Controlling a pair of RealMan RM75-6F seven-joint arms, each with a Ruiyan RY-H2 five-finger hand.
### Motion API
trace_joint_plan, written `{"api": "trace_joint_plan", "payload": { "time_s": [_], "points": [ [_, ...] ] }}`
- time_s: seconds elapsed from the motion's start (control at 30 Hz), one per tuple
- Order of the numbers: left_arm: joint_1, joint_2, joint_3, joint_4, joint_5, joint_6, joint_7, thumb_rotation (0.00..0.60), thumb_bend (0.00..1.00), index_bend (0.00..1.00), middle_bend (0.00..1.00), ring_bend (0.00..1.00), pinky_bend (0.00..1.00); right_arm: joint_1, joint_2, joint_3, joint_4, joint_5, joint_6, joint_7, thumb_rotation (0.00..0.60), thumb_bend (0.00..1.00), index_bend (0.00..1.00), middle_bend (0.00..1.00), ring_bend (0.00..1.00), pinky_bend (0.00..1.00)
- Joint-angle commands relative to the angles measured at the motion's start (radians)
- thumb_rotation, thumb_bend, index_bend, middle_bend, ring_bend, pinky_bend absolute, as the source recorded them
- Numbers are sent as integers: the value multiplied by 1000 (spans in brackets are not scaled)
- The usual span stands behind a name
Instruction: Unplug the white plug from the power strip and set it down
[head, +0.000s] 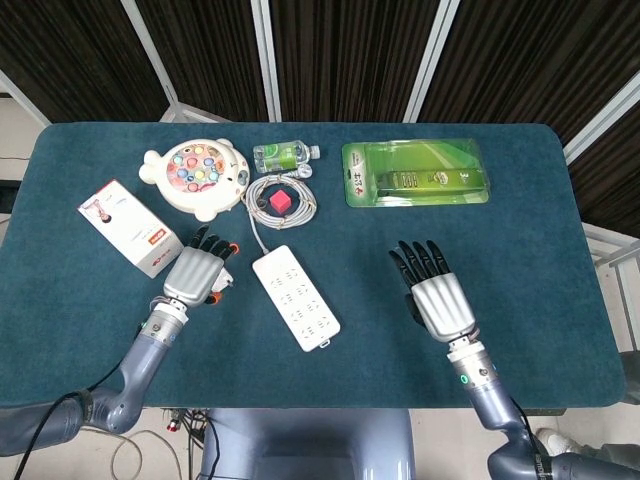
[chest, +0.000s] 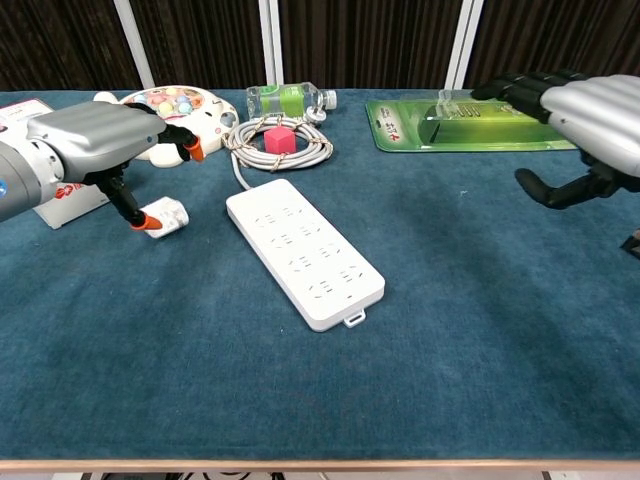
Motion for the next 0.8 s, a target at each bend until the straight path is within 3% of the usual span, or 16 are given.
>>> {"api": "trace_joint_plan", "payload": {
  "time_s": [0.03, 0.23, 0.37, 0.43, 0.6, 0.7, 0.8],
  "points": [
    [24, 11, -4, -18, -5, 24, -22, 600, 100, 232, 211, 137, 46, -20, 28, -1, 9, 11, 19, 28, 600, 536, 0, 28, 0, 20],
    [99, 76, 15, -112, 15, 96, -79, 600, 100, 224, 190, 125, 45, -75, 96, -13, 22, 20, 66, 109, 600, 523, 0, 6, 0, 2],
    [193, 122, 66, -164, 72, 196, -143, 600, 100, 188, 157, 89, 31, -125, 137, -32, 37, 18, 106, 193, 600, 508, 0, 0, 0, 0],
    [240, 141, 94, -169, 107, 243, -180, 600, 98, 166, 132, 70, 21, -148, 155, -41, 48, 17, 122, 233, 600, 453, 0, 0, 0, 0],
    [361, 191, 168, -133, 204, 363, -286, 600, 76, 109, 82, 45, 1, -212, 191, -60, 86, 4, 180, 354, 600, 283, 0, 0, 0, 0],
    [455, 213, 217, -63, 265, 464, -357, 600, 48, 70, 63, 42, 0, -262, 205, -78, 117, -10, 230, 439, 600, 253, 0, 0, 0, 0],
    [504, 223, 232, -10, 298, 510, -408, 600, 27, 49, 47, 27, 0, -289, 212, -94, 144, -33, 255, 477, 600, 251, 0, 0, 0, 0]
  ]
}}
